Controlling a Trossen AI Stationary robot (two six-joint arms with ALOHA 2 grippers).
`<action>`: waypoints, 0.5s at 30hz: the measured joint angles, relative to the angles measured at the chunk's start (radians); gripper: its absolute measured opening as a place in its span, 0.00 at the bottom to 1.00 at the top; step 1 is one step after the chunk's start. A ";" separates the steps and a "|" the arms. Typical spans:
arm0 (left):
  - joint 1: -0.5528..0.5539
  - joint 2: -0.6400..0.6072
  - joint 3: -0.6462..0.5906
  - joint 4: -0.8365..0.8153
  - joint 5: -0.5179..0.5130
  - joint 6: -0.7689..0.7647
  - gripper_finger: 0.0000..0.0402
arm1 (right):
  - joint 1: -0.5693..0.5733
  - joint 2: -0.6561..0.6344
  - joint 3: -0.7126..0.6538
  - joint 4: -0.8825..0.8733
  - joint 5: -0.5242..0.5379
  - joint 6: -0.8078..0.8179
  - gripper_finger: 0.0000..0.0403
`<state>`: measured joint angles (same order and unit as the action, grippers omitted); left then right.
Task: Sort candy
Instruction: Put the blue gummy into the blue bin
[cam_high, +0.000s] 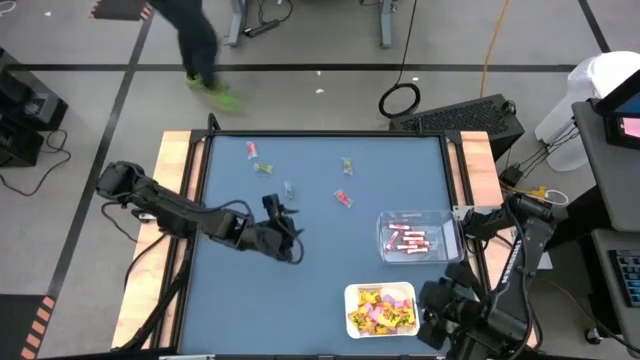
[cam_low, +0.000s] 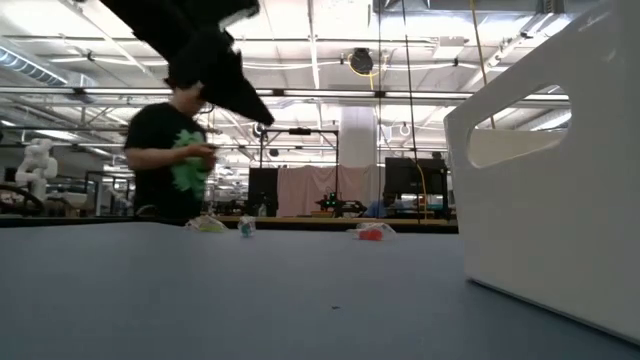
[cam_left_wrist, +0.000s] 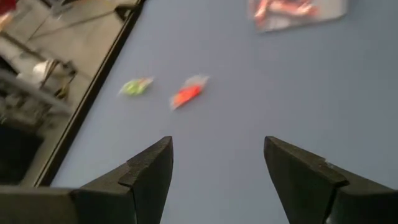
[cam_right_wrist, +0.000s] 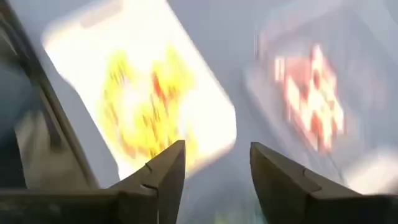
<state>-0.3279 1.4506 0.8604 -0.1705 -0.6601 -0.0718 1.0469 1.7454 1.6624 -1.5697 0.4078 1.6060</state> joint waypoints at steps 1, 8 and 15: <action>0.020 0.000 0.000 -0.017 0.000 -0.006 0.64 | -0.001 0.000 0.016 0.003 0.085 -0.012 0.42; 0.146 0.000 -0.056 -0.044 0.000 -0.113 0.64 | -0.027 0.005 0.035 0.057 0.478 -0.155 0.40; 0.218 0.000 -0.136 -0.042 0.000 -0.324 0.64 | -0.102 0.017 0.035 0.114 0.576 -0.228 0.40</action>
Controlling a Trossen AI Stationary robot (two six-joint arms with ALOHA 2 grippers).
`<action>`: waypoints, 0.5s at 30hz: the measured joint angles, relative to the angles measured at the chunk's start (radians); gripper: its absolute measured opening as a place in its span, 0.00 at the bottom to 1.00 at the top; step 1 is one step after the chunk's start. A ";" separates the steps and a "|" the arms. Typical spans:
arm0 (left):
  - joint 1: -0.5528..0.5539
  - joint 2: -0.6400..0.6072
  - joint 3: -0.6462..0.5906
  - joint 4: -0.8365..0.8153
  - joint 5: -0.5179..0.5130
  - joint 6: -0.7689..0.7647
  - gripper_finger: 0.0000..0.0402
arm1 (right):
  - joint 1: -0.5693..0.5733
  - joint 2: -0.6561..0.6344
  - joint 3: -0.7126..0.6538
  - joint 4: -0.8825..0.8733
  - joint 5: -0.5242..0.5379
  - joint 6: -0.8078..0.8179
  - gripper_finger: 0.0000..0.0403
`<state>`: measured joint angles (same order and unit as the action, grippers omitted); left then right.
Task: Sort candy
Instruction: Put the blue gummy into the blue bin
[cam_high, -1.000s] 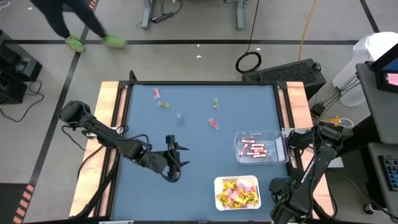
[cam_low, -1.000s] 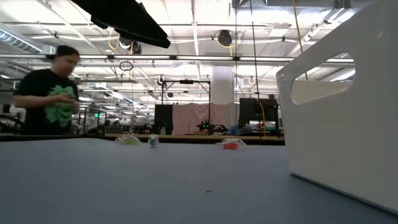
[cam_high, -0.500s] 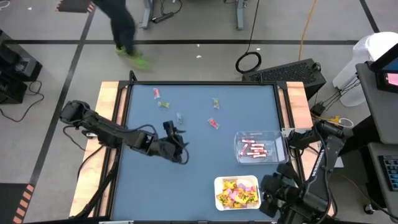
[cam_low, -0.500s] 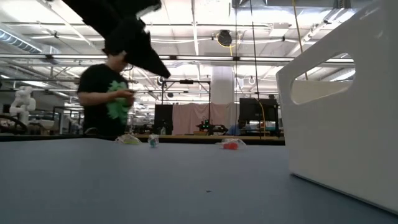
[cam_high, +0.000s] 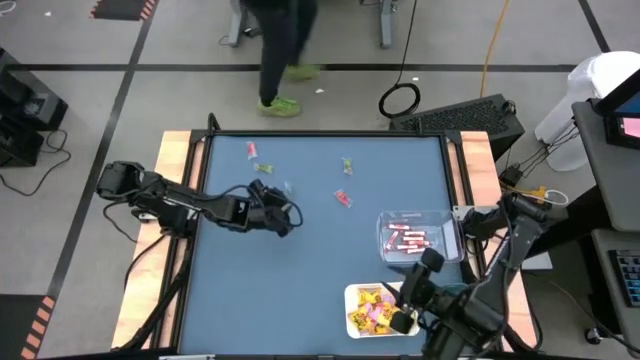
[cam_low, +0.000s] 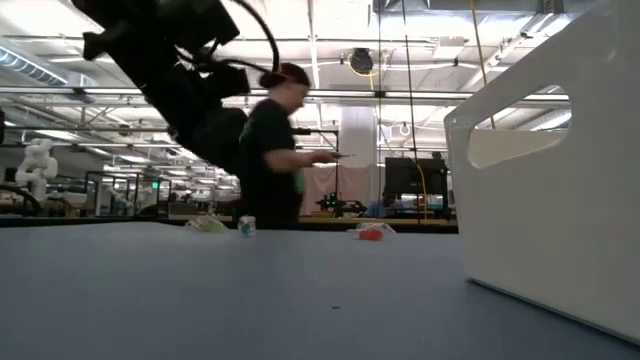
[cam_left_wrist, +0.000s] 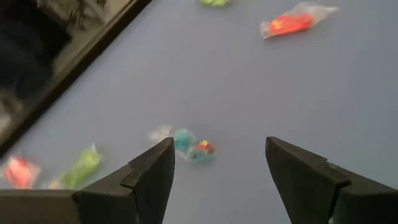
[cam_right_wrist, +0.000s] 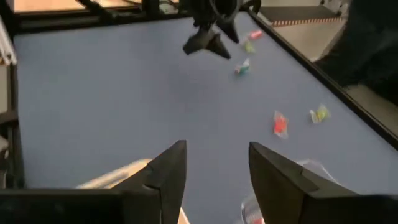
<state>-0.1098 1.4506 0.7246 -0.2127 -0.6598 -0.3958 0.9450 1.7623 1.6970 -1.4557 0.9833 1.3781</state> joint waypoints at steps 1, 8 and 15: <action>0.009 0.000 -0.007 -0.006 0.000 -0.038 0.64 | -0.013 0.003 0.000 0.019 0.008 -0.016 0.40; 0.076 0.020 -0.027 -0.016 -0.050 -0.262 0.64 | -0.065 0.037 0.000 0.153 0.007 -0.151 0.40; 0.106 0.106 -0.027 0.074 -0.037 -0.332 0.64 | -0.082 0.065 -0.001 0.188 0.010 -0.194 0.40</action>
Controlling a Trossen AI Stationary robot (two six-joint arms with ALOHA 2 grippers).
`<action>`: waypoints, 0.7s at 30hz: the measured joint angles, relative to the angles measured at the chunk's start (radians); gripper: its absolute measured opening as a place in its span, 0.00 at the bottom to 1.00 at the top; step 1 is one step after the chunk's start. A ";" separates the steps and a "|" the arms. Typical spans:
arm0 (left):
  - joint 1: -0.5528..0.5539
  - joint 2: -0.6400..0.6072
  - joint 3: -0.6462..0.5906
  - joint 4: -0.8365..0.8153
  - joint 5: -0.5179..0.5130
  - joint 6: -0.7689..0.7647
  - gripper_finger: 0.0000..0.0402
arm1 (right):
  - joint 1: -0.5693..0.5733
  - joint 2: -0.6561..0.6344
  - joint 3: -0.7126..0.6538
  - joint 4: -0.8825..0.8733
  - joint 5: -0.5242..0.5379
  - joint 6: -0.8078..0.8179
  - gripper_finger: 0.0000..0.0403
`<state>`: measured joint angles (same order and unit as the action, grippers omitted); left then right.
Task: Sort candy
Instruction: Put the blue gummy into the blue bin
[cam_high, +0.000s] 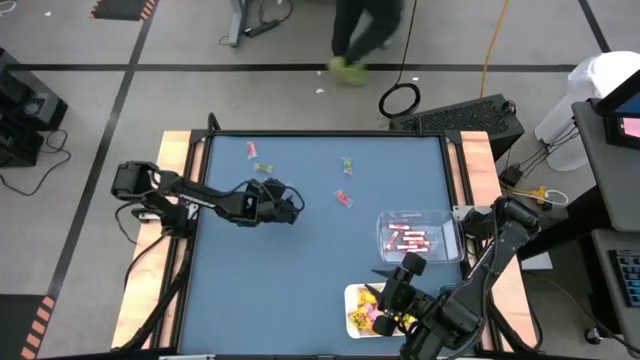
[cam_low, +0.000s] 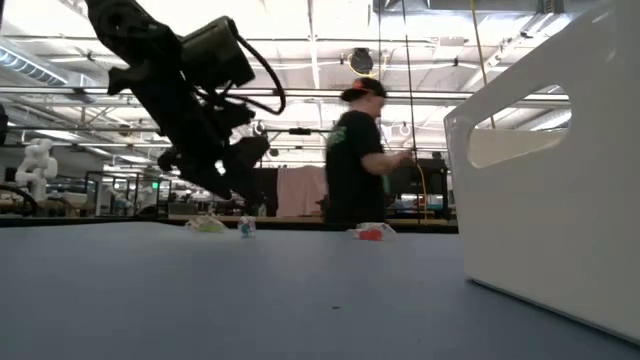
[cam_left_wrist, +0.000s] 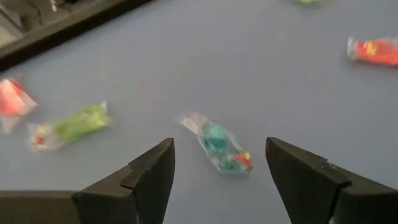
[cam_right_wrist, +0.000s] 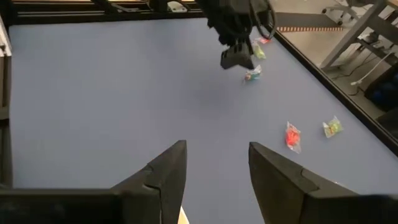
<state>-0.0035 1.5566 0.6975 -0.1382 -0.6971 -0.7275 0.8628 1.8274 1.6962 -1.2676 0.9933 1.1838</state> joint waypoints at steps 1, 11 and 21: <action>0.002 0.015 0.000 0.014 0.001 -0.006 0.64 | -0.001 0.001 0.000 0.000 0.001 0.000 0.40; 0.003 0.156 0.001 0.136 -0.034 -0.072 0.64 | -0.011 0.002 0.000 0.001 0.005 -0.003 0.40; 0.003 0.224 0.000 0.182 -0.035 -0.076 0.59 | -0.027 0.002 0.000 0.010 0.024 -0.024 0.40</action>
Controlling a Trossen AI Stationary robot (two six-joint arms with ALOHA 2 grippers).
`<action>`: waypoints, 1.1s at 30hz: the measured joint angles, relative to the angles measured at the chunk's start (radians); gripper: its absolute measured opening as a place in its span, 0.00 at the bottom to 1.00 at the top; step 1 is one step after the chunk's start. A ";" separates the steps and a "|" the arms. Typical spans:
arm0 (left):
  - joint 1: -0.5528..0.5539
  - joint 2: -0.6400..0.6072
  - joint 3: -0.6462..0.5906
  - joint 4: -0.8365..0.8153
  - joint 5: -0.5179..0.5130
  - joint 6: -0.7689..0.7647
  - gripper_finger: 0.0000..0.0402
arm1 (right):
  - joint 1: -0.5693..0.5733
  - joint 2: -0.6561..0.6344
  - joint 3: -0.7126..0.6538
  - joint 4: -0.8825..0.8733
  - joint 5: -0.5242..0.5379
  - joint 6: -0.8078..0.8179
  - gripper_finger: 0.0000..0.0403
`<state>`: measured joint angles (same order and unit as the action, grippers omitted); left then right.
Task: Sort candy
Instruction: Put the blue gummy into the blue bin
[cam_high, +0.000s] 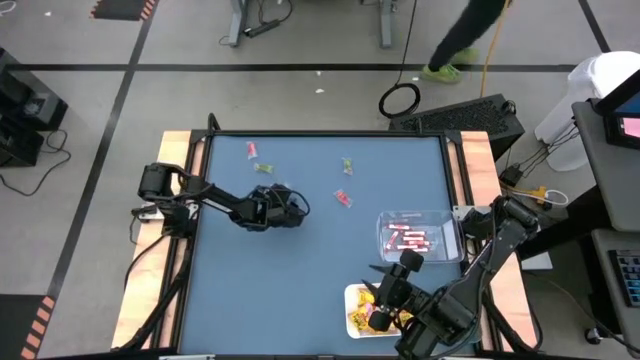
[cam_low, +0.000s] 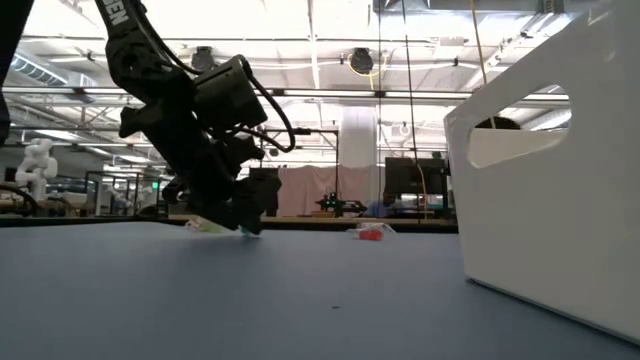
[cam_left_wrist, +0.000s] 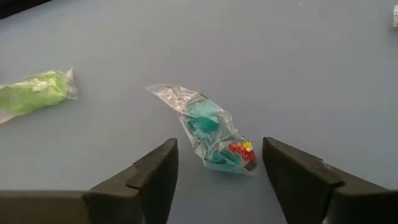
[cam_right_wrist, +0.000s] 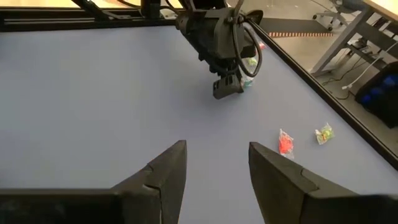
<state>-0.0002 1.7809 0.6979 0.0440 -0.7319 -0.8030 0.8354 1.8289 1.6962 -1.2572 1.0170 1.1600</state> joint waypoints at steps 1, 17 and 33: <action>0.000 0.000 0.000 -0.001 0.000 0.004 0.57 | -0.001 0.000 0.000 0.001 0.003 -0.002 0.40; -0.057 0.000 0.001 0.034 0.001 0.247 0.18 | -0.014 0.002 0.000 0.062 0.035 -0.082 0.40; -0.297 -0.274 0.049 0.115 0.380 0.654 0.16 | -0.077 0.002 -0.190 0.347 0.024 -0.205 0.40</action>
<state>-0.2969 1.5069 0.7471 0.1592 -0.3515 -0.1487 0.7584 1.8313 1.5061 -0.9101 1.0409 0.9548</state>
